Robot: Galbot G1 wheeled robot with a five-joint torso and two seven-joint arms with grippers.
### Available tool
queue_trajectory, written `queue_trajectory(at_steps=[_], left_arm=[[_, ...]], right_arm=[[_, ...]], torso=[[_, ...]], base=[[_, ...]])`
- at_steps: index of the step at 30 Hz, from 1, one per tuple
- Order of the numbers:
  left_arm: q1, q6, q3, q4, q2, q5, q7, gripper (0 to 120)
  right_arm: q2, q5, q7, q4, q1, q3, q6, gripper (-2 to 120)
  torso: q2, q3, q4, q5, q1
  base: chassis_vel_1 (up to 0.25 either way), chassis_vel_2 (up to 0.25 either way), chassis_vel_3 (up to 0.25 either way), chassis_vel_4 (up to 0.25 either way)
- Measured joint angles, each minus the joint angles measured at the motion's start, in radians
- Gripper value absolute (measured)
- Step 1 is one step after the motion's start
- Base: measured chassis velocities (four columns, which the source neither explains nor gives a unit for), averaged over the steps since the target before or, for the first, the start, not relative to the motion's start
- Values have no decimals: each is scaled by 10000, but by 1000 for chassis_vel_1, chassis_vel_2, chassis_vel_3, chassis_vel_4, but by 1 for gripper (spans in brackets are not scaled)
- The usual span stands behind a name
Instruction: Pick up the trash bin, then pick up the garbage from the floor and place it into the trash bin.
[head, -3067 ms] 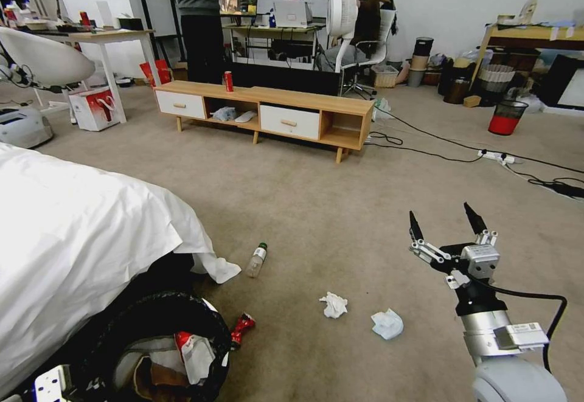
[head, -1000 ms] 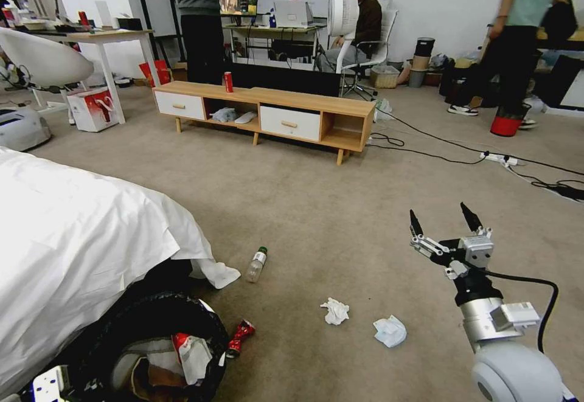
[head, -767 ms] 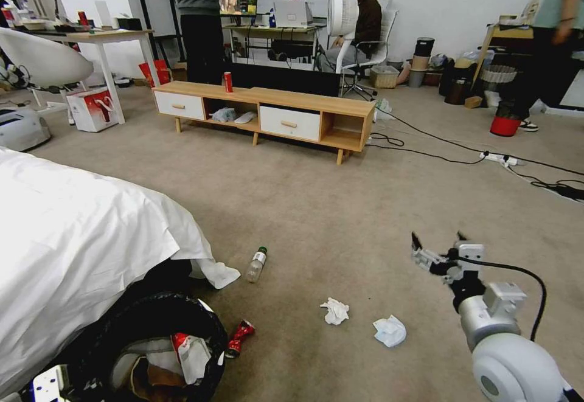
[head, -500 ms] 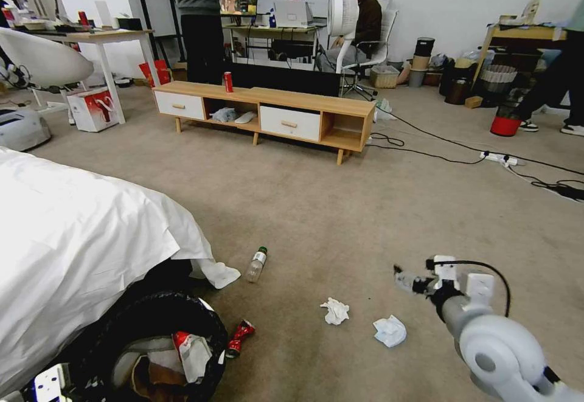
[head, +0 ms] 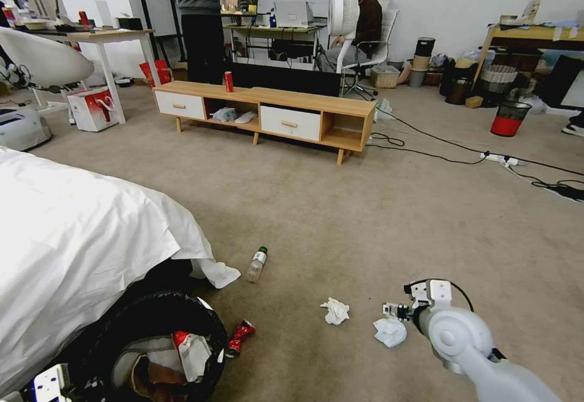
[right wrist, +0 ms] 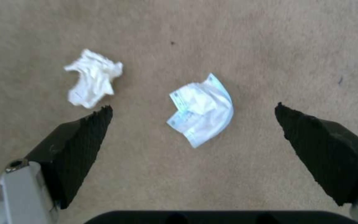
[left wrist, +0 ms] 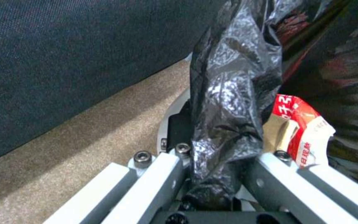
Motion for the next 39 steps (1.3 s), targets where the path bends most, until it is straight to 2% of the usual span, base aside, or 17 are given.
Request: queue_trajectory(at_steps=[19,24,30,35,39], left_arm=[[-75,-28,150,173,-11,93,58,0],[-8,-36,136,173,19,97,73,0],[63,-49,99,169,22,112,85,0],[55,-55,98,198,43,108,90,0],[48,-85,101,290,112,105,128,0]], right_arm=[[361,-841,-538,-1582,226,-280,336,100],[570,-1069,-758,-2402,445,-395,617,100],[1249,-1534,-1257,-3863,963,-665,1069,100],[1480,-1708,-1460,-4306,1072,-696,1185,100],[2024,-2112,-1791,-5268,1308,-732,1516,99]], torso=[[0,0,-1,1,-1],[0,0,-2,1,-1],[0,0,0,-1,-1],[0,-1,-1,0,-1],[0,-1,-1,-2,-1]], base=[[0,0,0,0],[0,0,0,0],[0,0,0,0],[0,0,0,0],[0,0,0,0]])
